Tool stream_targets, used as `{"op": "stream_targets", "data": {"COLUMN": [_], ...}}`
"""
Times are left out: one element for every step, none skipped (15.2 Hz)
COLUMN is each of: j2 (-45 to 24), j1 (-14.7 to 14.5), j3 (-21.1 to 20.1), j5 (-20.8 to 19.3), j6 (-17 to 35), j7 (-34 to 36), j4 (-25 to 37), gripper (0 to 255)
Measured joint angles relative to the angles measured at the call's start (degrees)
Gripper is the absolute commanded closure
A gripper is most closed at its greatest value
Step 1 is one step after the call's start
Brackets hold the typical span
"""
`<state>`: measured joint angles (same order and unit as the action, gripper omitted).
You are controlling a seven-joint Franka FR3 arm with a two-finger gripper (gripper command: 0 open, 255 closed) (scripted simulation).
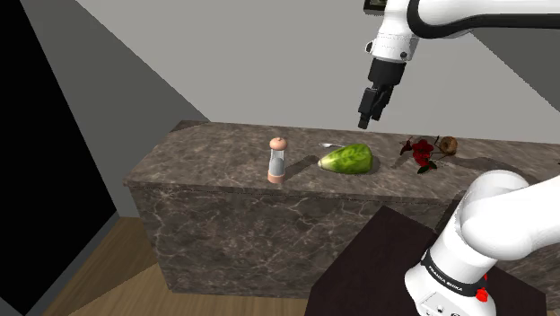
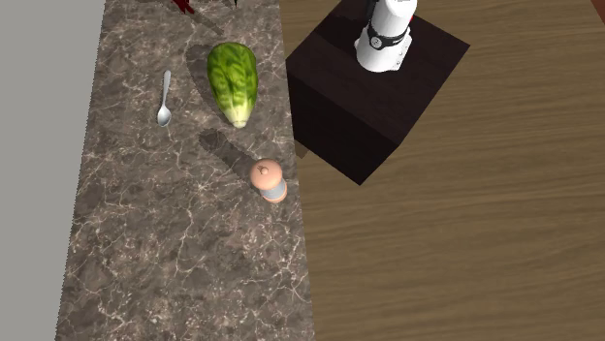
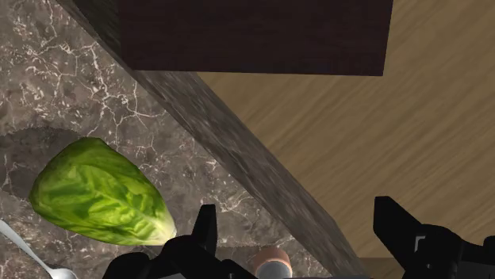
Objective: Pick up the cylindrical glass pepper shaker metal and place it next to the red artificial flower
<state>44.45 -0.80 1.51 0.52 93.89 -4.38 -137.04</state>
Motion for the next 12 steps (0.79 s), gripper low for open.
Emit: {"op": "stream_targets", "data": {"j2": [0.00,-0.84,-2.58,-4.24,-6.54,-8.38,-10.38,-12.26,-14.55,-16.64,-19.07,-21.77], "j1": [0.00,-0.04,-0.08,-0.07,-0.08,-0.07,0.00,0.05,0.11,0.21,0.27,0.37], "j3": [0.00,-0.33,-0.75,-1.15,-1.61,-2.08,-2.45,-2.89,-3.27,-3.62,-4.04,-4.41], "j5": [0.00,0.08,0.15,0.12,0.11,0.08,-0.07,-0.19,-0.37,-0.60,-0.82,-1.13], "j6": [0.00,0.61,1.91,3.28,4.74,6.04,7.16,8.55,9.91,10.91,12.12,13.04], "j7": [0.00,0.42,0.97,1.52,2.15,2.84,3.43,4.11,4.74,5.39,6.13,6.83], "j4": [0.00,0.23,0.65,0.89,1.74,2.25,3.11,3.56,4.48,5.53,6.72,8.46], "gripper": [0,0,0,0,0,0,0,0,0,0,0,0]}}
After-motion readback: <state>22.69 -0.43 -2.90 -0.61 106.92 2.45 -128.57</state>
